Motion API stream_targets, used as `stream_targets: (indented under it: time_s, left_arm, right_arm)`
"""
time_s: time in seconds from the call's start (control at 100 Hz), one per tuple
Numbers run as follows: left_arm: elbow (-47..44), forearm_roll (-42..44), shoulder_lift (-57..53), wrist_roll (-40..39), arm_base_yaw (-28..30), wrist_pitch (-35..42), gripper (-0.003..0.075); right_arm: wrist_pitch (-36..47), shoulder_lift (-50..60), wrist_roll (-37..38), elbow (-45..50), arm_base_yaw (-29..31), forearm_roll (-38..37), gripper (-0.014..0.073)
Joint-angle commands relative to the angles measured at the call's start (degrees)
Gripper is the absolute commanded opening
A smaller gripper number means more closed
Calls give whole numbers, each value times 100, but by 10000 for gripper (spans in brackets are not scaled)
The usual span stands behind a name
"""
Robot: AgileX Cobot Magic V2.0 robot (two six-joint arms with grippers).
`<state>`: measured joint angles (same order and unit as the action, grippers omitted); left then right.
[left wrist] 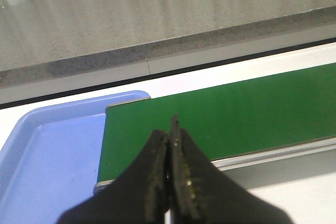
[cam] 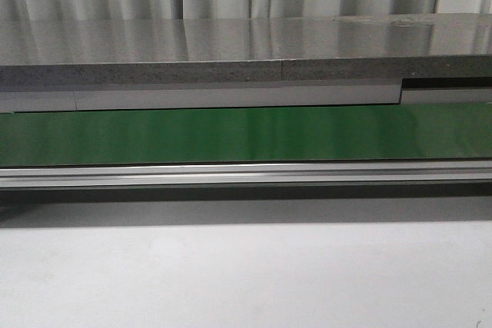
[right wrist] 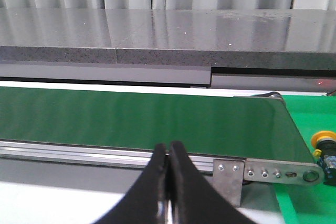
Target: Move button from left to right
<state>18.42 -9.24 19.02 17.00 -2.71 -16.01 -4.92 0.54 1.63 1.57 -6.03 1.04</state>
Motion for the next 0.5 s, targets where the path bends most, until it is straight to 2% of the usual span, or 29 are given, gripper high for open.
stream_targets:
  time_s: [0.0,0.49]
  left_arm:
    - [154,-88,37,-18,-47,482,-19]
    - [154,-88,37,-18,-47,595,-19]
  right_arm:
    - [492,91,-15,-105,-12,-43,-67]
    - [492,91,-15,-105,-12,-43,-67]
